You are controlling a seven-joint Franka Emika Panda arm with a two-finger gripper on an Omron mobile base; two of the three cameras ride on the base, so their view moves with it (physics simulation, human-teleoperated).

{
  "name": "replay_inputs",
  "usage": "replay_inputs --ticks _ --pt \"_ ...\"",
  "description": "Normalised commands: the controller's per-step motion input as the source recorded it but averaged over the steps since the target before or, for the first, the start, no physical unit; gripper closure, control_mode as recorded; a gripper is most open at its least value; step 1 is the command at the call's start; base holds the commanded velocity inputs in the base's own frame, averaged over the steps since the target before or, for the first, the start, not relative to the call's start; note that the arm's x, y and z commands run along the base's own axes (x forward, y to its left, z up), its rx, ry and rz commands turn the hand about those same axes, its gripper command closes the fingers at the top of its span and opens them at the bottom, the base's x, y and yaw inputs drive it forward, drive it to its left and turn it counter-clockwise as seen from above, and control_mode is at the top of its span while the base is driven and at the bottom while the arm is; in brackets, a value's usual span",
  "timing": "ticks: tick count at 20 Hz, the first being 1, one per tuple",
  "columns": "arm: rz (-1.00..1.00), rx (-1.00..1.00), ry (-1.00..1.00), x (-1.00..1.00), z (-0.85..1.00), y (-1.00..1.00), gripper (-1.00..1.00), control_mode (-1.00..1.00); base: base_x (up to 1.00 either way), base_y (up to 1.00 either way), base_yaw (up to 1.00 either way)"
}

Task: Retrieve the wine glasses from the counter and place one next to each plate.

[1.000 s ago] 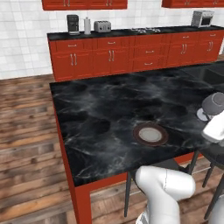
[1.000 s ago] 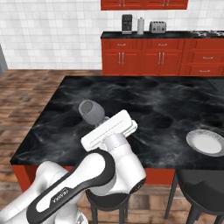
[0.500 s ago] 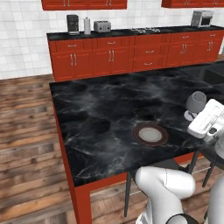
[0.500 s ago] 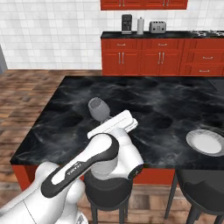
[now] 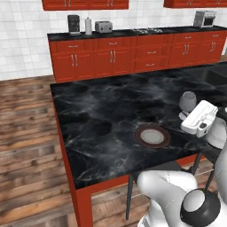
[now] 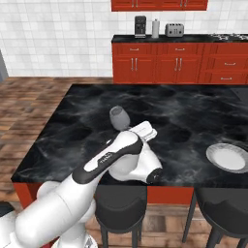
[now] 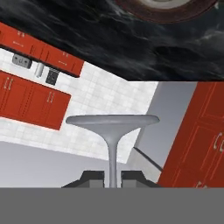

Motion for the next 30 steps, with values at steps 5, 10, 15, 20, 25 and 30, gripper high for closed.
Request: replay_inputs --ticks 5,10,15,20,25,30 --pt "0.02 0.0 0.0 0.64 -0.31 -0.31 1.0 -1.0 0.0 0.0 0.0" --pt "0.03 0.0 0.03 0.61 -0.33 -0.36 1.0 -1.0 0.0 0.0 0.0" --pt "0.06 0.0 0.04 0.58 -0.42 -0.33 1.0 -1.0 0.0 0.0 0.0" --pt "0.1 0.0 0.11 0.39 -0.38 -0.37 1.0 -1.0 0.0 0.0 0.0" --pt "0.12 0.03 0.12 0.27 -0.35 -0.41 1.0 -1.0 0.0 0.0 0.0" --pt "0.13 0.05 0.11 0.14 -0.34 -0.15 1.0 -1.0 0.0 0.0 0.0"
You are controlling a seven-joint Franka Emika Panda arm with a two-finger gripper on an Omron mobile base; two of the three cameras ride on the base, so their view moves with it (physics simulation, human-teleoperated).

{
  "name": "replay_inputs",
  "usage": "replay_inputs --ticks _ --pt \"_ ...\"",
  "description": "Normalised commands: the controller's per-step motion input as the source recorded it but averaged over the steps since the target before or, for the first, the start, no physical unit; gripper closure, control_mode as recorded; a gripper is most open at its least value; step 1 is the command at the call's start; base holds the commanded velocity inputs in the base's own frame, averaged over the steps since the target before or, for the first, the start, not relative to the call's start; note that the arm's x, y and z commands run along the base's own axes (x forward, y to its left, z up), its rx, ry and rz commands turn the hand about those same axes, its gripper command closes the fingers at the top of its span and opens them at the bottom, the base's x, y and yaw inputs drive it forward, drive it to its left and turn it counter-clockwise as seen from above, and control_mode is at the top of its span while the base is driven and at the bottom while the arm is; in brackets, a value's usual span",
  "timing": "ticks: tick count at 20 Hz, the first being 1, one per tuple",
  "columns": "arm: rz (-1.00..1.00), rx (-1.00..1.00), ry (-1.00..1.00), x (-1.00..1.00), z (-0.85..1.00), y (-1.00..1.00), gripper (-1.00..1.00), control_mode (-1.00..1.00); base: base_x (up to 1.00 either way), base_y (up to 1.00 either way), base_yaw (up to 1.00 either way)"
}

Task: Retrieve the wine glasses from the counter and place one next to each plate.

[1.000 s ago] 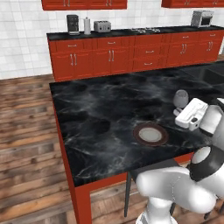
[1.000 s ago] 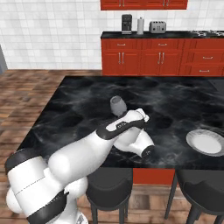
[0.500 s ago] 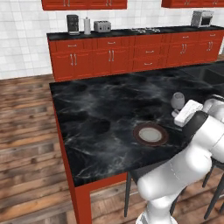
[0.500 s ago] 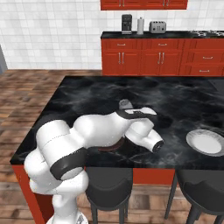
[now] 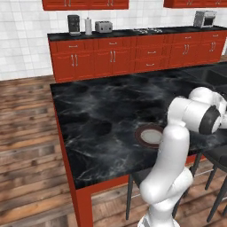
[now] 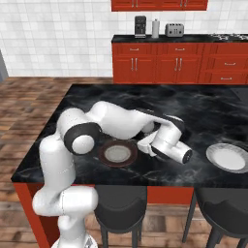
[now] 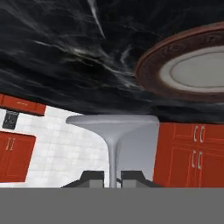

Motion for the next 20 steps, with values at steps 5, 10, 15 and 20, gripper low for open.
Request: replay_inputs --ticks 5,10,15,20 --pt "0.07 0.0 0.04 0.0 -0.35 0.0 1.0 -1.0 0.0 0.0 0.0" --pt "0.04 0.0 0.01 0.0 -0.37 0.04 1.0 -1.0 0.0 0.0 0.0" --pt "0.0 -0.02 0.0 0.08 -0.25 0.07 1.0 -1.0 0.0 0.0 0.0" --pt "0.0 -0.01 0.02 0.34 -0.27 0.02 1.0 -1.0 0.0 0.0 0.0"
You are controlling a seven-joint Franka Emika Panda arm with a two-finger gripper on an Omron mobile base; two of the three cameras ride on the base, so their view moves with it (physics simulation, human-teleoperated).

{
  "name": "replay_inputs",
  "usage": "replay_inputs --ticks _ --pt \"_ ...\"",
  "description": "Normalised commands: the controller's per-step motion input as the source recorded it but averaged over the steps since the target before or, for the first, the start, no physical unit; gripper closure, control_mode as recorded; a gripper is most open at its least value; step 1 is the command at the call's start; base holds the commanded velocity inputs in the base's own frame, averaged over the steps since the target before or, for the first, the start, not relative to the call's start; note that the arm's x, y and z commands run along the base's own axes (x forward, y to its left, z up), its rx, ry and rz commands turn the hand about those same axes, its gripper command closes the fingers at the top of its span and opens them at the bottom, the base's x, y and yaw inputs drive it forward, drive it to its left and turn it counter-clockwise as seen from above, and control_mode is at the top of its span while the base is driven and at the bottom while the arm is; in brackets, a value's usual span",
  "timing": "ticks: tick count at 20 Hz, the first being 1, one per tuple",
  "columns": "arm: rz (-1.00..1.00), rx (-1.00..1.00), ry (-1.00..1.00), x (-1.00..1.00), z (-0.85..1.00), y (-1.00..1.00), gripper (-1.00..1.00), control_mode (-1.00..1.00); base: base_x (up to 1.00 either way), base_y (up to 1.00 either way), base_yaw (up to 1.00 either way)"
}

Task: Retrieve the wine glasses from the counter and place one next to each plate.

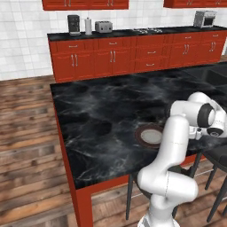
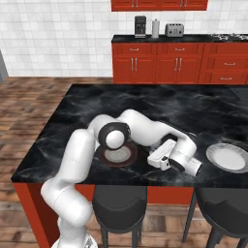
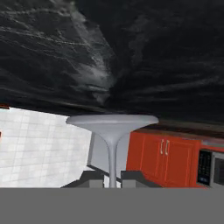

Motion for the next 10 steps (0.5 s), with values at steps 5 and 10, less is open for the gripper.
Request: replay_inputs --ticks 5,10 --pt "0.0 0.0 0.01 0.44 -0.29 0.0 1.0 -1.0 0.0 0.0 0.0" --pt "0.0 0.0 0.0 0.36 -0.34 0.0 1.0 -1.0 0.0 0.0 0.0"
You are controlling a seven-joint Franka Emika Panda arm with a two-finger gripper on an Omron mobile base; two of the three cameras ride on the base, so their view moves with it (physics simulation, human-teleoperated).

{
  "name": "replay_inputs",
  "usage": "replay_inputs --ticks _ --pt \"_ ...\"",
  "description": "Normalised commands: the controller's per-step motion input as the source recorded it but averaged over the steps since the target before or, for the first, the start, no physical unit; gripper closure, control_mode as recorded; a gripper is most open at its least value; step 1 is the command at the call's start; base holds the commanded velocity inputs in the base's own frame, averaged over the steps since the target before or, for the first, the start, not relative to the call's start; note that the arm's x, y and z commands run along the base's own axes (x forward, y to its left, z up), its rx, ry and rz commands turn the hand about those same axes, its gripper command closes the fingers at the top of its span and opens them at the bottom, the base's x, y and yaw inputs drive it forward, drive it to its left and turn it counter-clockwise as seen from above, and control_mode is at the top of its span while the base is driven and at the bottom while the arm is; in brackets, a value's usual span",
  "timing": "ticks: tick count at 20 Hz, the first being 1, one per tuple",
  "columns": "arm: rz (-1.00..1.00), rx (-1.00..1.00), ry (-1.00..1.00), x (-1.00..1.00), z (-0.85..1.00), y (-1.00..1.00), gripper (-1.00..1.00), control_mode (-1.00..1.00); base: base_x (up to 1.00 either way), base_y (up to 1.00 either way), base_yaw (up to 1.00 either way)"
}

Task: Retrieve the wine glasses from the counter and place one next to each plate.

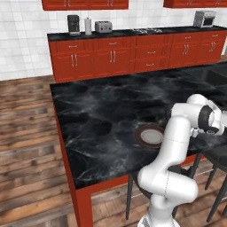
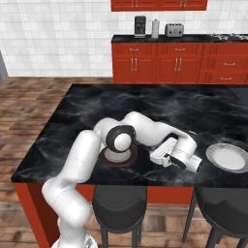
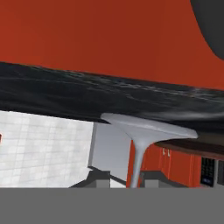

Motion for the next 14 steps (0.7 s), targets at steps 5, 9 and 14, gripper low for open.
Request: replay_inputs --ticks 5,9,14 --pt "0.0 0.0 0.0 0.17 -0.41 0.0 1.0 -1.0 0.0 0.0 0.0" --pt "0.01 -0.03 -0.08 -0.04 -0.31 0.08 1.0 -1.0 0.0 0.0 0.0" --pt "0.01 -0.06 -0.15 -0.17 -0.27 0.13 -1.0 -1.0 0.0 0.0 0.0"
